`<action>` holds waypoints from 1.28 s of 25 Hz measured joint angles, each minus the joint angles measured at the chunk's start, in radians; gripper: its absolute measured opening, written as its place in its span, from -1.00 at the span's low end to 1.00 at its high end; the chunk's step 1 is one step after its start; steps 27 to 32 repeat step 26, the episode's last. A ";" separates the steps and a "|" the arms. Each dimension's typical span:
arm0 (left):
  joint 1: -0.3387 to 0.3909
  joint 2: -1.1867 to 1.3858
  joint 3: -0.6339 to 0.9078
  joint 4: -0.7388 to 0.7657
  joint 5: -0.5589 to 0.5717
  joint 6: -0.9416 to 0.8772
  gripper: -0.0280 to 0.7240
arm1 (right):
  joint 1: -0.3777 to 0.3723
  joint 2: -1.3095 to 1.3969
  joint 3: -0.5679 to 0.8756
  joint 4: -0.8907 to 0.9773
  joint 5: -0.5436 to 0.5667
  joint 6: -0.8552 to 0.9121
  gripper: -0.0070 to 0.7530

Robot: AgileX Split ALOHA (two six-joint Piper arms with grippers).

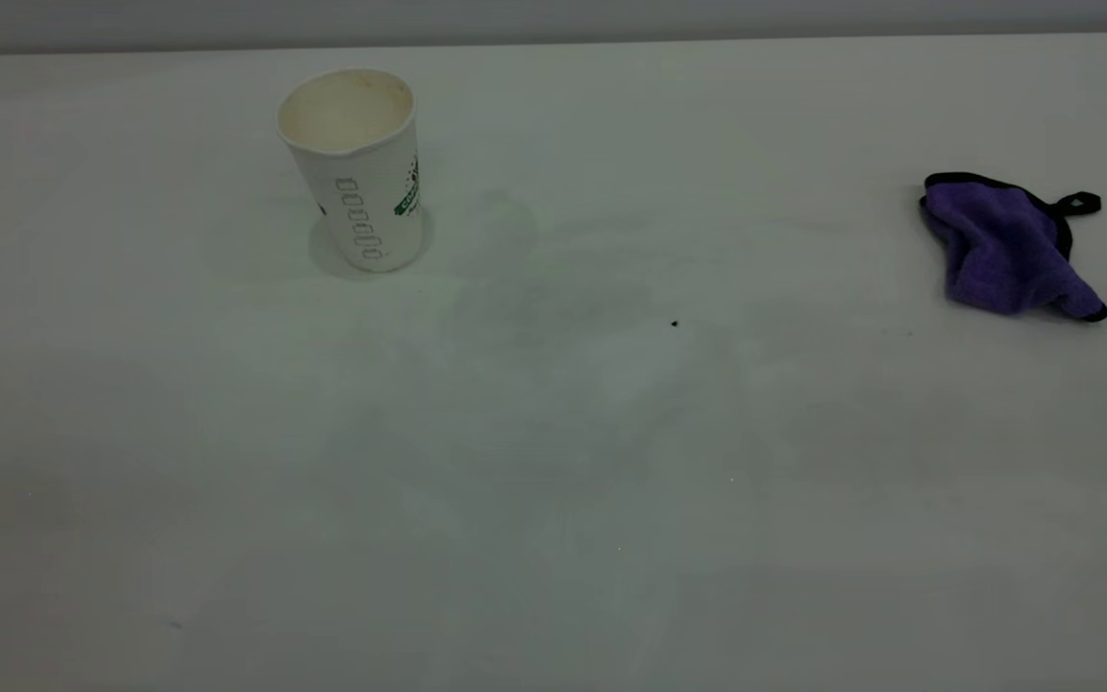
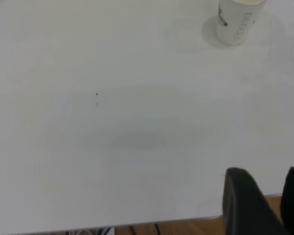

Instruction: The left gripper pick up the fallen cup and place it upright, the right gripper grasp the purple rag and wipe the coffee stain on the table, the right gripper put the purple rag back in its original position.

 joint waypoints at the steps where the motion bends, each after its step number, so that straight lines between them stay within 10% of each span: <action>1: 0.000 0.000 0.000 0.000 0.000 0.000 -0.25 | -0.001 -0.031 0.000 0.000 0.002 0.000 0.57; 32: 0.000 0.000 0.000 0.000 0.000 -0.001 -0.25 | -0.001 -0.131 0.000 0.000 0.009 0.000 0.57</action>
